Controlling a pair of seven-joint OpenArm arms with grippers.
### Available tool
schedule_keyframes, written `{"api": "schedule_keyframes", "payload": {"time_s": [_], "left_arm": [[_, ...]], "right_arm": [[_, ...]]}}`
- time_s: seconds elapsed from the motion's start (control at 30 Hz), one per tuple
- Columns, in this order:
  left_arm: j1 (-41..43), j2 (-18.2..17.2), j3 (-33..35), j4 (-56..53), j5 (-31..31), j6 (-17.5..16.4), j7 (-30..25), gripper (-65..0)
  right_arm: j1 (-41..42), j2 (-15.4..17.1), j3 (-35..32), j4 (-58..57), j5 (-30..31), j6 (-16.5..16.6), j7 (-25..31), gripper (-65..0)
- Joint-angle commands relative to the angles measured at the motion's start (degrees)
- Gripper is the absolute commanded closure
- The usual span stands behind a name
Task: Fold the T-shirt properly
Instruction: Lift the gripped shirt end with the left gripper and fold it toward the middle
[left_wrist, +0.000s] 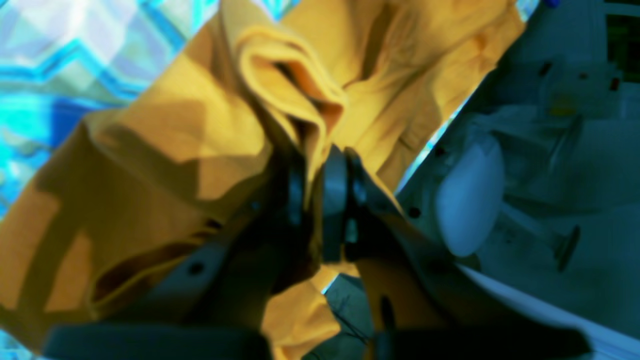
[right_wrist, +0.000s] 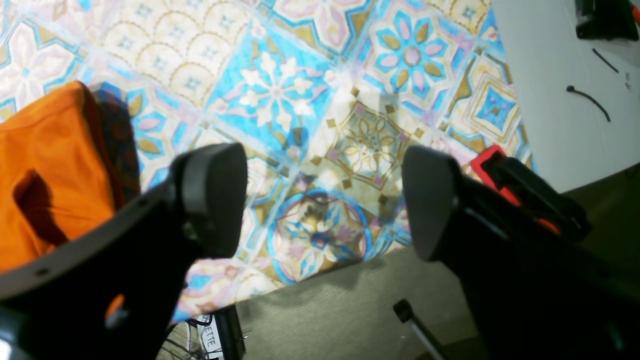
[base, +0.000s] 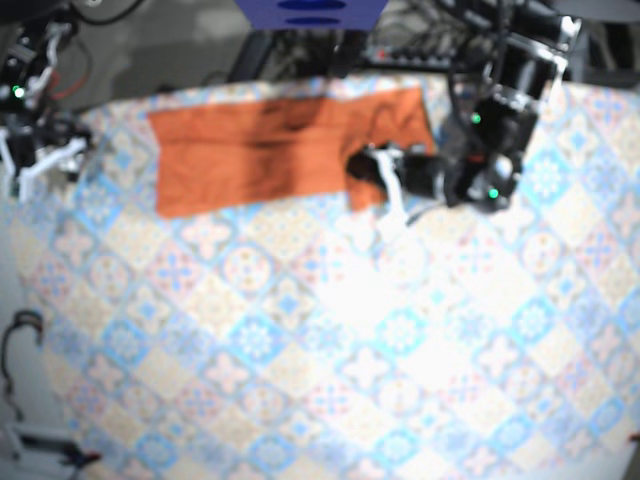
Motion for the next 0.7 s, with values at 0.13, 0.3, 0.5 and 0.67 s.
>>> {"api": "schedule_keyframes", "payload": {"time_s": [0.13, 0.3, 0.5, 0.67], "left_arm": [[-0.88, 0.2, 3.07, 1.0, -1.26, -0.39, -0.35, 0.0], [-0.88, 0.64, 4.92, 1.0, -1.35, -0.39, -0.53, 0.0], [-0.97, 2.04, 4.92, 1.0, -1.35, -0.39, -0.62, 0.0], [-1.67, 3.54, 4.92, 1.0, -1.35, -0.39, -0.62, 0.0]], "right_arm": [[-0.66, 0.87, 0.39, 1.16, 0.29, -0.04, 1.49, -46.5], [-0.66, 0.87, 0.39, 1.16, 0.29, -0.04, 1.49, -46.5], [-1.02, 0.87, 0.39, 1.16, 0.29, -0.04, 1.49, -46.5], [-1.02, -0.45, 0.48, 1.25, 0.2, -0.04, 1.49, -46.5]]}}
